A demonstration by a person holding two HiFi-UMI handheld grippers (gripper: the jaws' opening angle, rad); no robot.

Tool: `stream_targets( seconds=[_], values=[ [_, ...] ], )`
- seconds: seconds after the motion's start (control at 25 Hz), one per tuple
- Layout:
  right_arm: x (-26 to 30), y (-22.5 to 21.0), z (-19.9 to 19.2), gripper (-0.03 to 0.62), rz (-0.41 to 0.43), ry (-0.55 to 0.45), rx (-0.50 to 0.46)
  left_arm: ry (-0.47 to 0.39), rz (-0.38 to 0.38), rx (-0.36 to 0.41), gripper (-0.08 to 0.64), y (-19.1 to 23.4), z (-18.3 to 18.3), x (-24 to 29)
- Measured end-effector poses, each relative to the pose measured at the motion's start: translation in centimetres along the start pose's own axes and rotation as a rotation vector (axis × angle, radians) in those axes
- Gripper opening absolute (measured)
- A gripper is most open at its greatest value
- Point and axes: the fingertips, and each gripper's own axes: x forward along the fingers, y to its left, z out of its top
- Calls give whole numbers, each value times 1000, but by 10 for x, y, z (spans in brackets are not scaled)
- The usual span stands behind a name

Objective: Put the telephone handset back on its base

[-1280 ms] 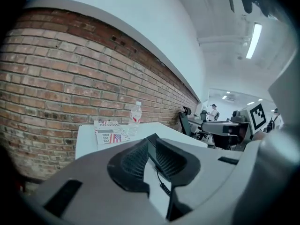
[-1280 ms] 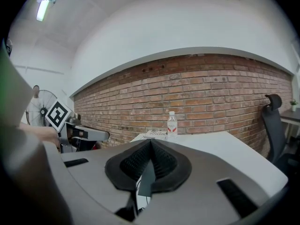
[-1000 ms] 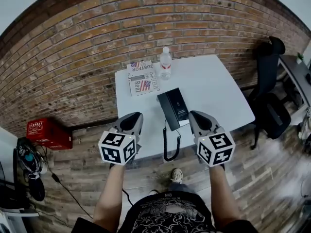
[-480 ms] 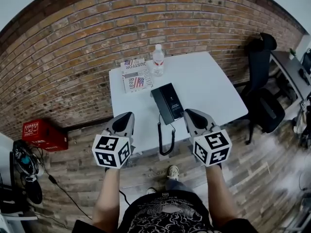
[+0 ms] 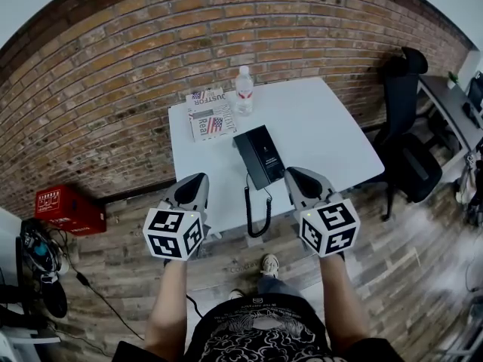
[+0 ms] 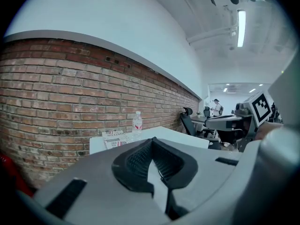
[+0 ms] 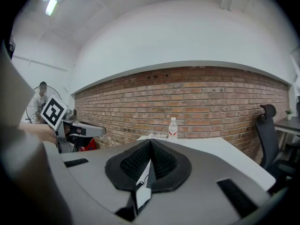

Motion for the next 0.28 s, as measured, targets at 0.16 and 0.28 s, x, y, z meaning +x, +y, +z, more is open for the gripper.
stream_targets(
  seconds=[0.16, 0.28],
  values=[
    [0, -1, 0, 2, -2, -3, 0, 3, 1, 1, 6, 1, -1, 0],
    [0, -2, 1, 2, -2, -4, -2, 5, 3, 0, 6, 2, -2, 0]
  ],
)
